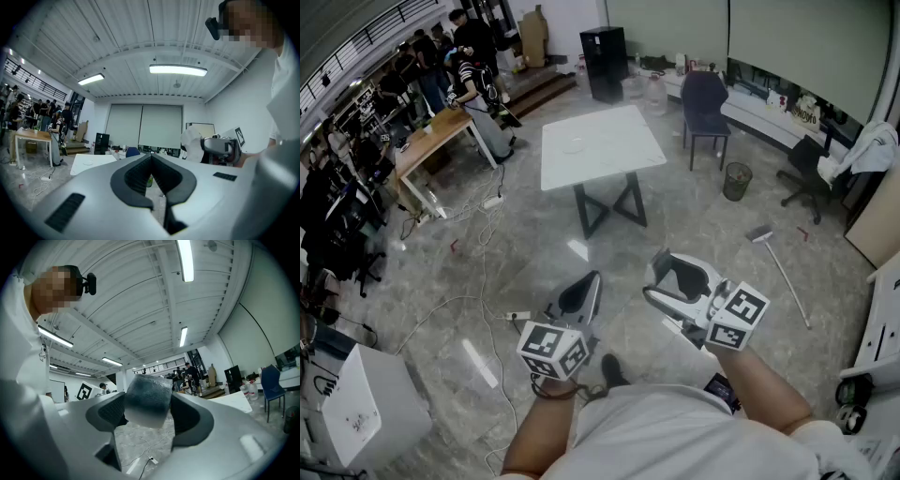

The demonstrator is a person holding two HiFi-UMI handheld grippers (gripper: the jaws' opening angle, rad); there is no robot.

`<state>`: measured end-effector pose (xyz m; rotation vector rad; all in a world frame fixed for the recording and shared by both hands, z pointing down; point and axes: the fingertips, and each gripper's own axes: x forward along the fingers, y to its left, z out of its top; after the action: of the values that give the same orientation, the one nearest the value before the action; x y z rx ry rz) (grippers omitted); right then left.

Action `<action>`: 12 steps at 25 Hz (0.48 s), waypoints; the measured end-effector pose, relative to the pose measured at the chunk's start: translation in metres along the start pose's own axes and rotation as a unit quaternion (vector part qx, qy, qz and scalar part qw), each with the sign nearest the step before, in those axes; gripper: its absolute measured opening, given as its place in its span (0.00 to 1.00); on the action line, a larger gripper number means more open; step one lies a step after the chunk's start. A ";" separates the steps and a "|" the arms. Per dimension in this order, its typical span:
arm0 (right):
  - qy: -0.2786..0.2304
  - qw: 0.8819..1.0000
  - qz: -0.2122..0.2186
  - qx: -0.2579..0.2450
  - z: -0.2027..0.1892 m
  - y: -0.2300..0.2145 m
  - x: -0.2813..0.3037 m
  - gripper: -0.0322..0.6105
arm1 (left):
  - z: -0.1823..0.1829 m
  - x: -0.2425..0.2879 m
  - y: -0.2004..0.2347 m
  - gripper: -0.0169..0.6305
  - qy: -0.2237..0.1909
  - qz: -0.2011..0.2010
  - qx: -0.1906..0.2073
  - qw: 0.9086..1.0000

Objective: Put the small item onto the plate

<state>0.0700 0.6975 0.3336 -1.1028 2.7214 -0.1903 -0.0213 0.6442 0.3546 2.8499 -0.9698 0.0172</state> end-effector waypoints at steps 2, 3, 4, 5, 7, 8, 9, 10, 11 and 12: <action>-0.001 1.000 0.000 -0.001 0.006 -0.002 0.003 0.51 | 0.005 0.003 0.002 0.04 0.000 -0.001 0.000 1.000; -0.001 1.000 -0.001 -0.001 0.008 -0.002 0.004 0.51 | 0.007 0.004 0.002 0.04 0.000 -0.001 0.000 1.000; -0.001 1.000 -0.002 -0.001 0.009 -0.002 0.005 0.51 | 0.009 0.004 0.003 0.04 0.000 -0.001 0.000 1.000; 0.001 1.000 -0.003 -0.002 0.010 -0.002 0.006 0.51 | 0.010 0.003 0.003 0.04 0.000 -0.001 0.000 1.000; 0.003 1.000 -0.004 -0.001 0.008 -0.003 0.006 0.51 | 0.009 0.004 0.004 0.04 0.000 -0.001 0.000 1.000; 0.004 1.000 -0.005 -0.001 0.007 -0.004 0.007 0.51 | 0.008 0.005 0.005 0.04 0.000 -0.002 0.000 1.000; 0.004 1.000 -0.006 0.000 0.005 -0.005 0.008 0.51 | 0.006 0.006 0.006 0.04 0.001 -0.002 0.000 1.000; 0.005 1.000 -0.007 0.000 0.004 -0.007 0.009 0.51 | 0.005 0.007 0.009 0.04 0.001 -0.003 -0.001 1.000; 0.006 1.000 -0.008 0.001 0.002 -0.008 0.012 0.51 | 0.004 0.008 0.012 0.04 0.001 -0.003 -0.001 1.000; 0.007 1.000 -0.010 0.001 0.002 -0.010 0.015 0.51 | 0.004 0.009 0.015 0.04 0.001 -0.003 -0.002 1.000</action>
<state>0.0665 0.6795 0.3318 -1.1314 2.7229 -0.2052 -0.0238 0.6264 0.3535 2.8478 -0.9602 0.0171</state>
